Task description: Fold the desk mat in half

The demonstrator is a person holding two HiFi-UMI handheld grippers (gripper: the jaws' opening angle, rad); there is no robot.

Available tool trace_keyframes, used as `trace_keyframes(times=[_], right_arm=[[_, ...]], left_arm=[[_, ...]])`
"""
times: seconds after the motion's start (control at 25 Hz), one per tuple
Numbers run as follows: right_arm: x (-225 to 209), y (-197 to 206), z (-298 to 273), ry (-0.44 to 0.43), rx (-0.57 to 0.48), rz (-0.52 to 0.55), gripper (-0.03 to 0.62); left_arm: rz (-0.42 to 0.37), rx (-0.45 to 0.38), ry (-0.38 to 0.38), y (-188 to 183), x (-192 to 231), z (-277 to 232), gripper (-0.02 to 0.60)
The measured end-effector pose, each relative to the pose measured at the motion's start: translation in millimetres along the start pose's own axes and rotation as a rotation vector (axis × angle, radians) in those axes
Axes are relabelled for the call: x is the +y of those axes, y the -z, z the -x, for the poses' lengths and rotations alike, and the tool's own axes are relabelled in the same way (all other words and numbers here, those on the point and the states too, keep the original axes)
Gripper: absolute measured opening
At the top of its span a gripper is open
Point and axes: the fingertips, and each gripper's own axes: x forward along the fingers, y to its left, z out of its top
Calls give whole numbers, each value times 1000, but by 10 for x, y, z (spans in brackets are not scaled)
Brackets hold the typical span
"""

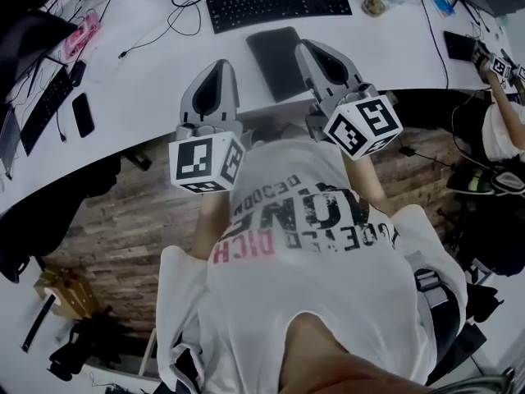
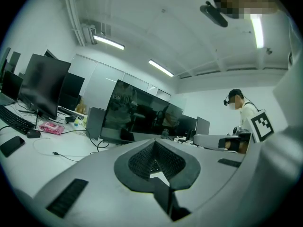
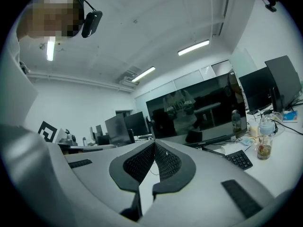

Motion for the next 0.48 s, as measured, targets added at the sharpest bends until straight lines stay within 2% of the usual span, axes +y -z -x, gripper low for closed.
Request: trace_keyframes(times=[0.48], right_arm=[[-217, -23, -40, -7, 29, -9, -3]], left_arm=[[15, 19, -2, 24, -127, -247, 3]])
